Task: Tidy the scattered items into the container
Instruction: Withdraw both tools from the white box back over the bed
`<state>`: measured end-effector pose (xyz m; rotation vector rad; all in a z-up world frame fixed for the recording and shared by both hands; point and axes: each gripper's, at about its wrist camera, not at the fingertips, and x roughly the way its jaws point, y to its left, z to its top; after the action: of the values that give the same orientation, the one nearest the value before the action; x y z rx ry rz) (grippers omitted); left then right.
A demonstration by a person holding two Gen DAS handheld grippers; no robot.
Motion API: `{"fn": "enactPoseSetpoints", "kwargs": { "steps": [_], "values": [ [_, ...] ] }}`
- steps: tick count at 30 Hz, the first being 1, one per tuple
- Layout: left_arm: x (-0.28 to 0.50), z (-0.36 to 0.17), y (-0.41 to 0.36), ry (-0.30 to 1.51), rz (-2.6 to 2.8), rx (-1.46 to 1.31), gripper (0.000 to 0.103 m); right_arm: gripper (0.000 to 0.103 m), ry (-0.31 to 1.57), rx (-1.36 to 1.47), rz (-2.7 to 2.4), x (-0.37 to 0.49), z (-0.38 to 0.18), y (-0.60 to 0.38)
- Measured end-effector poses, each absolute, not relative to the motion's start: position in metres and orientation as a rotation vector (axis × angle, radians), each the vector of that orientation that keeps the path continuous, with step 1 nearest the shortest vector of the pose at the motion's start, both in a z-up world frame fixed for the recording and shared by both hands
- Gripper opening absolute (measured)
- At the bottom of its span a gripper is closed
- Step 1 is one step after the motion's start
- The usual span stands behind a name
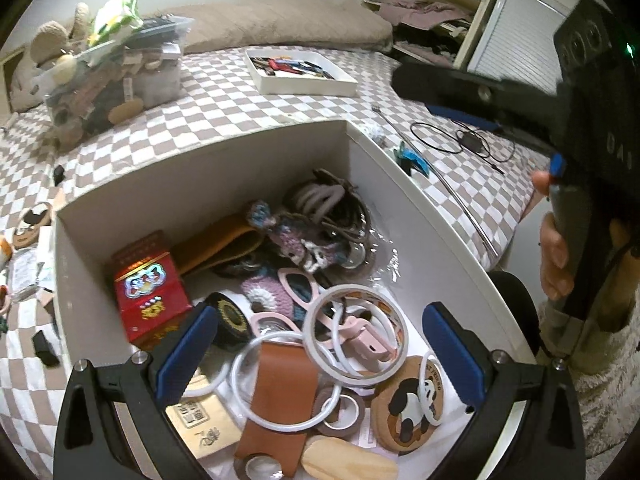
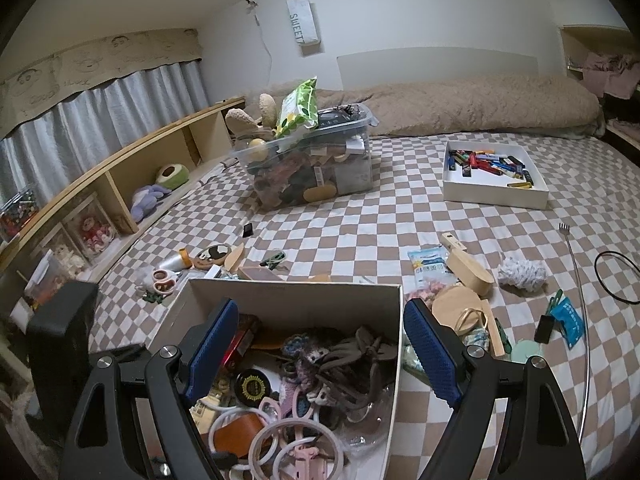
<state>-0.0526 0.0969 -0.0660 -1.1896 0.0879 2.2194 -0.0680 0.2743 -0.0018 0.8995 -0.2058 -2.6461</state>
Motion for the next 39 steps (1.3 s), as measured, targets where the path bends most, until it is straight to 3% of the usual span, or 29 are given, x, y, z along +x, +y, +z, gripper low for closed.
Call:
{"fn": "enactPoseSetpoints", "kwargs": {
  "steps": [17,21,24,27,39],
  "values": [
    [-0.047,-0.051,0.072,0.069,2.371,-1.162,0.103,0.085,-0.156,0.946,-2.649,-0.048,-0.017,0.273],
    [-0.046,-0.047,0.065,0.048,2.405,-1.15,0.103,0.096,-0.135,0.947,-2.658,-0.043,-0.019,0.271],
    [-0.046,-0.045,0.061,0.04,2.43,-1.141,0.103,0.096,-0.12,0.952,-2.666,-0.041,-0.021,0.27],
    [-0.046,-0.043,0.057,0.033,2.45,-1.129,0.103,0.103,-0.082,0.961,-2.684,-0.04,-0.022,0.267],
    [-0.044,-0.038,0.05,0.037,2.52,-1.079,0.103,0.103,-0.011,0.974,-2.688,-0.04,-0.026,0.26]
  ]
}}
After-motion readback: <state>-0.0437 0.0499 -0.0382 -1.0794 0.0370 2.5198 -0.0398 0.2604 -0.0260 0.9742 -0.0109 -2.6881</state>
